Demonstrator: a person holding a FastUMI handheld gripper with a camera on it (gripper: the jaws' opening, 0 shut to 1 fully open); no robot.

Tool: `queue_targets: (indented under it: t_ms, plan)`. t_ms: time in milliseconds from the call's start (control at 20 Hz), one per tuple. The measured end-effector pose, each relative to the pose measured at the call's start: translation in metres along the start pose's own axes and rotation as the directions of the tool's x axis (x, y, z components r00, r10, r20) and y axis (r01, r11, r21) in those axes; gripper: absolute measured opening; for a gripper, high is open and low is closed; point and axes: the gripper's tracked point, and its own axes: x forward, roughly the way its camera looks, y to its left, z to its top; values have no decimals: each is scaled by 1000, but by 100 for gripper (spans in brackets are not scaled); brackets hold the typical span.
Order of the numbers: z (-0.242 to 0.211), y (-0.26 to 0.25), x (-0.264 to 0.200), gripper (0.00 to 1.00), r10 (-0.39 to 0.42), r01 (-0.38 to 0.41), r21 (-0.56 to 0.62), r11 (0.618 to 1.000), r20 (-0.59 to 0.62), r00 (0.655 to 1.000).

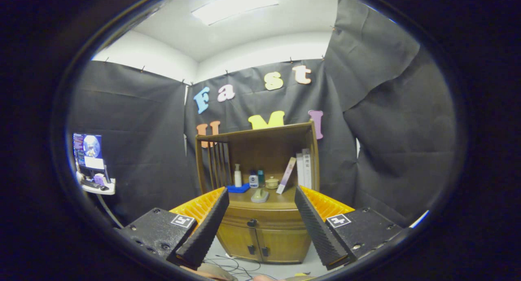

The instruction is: Pull open the drawer, take out the items inside it, and place them on the countertop above the cabinet.

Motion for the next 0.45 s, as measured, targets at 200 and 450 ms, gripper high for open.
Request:
queue_targets:
  t_ms: [200,450]
  plan:
    - [-3,-17,-4,100,-4,4,7,1000,9,1000]
    - [-14,-23,5,100,-24,24,-9,1000,9,1000]
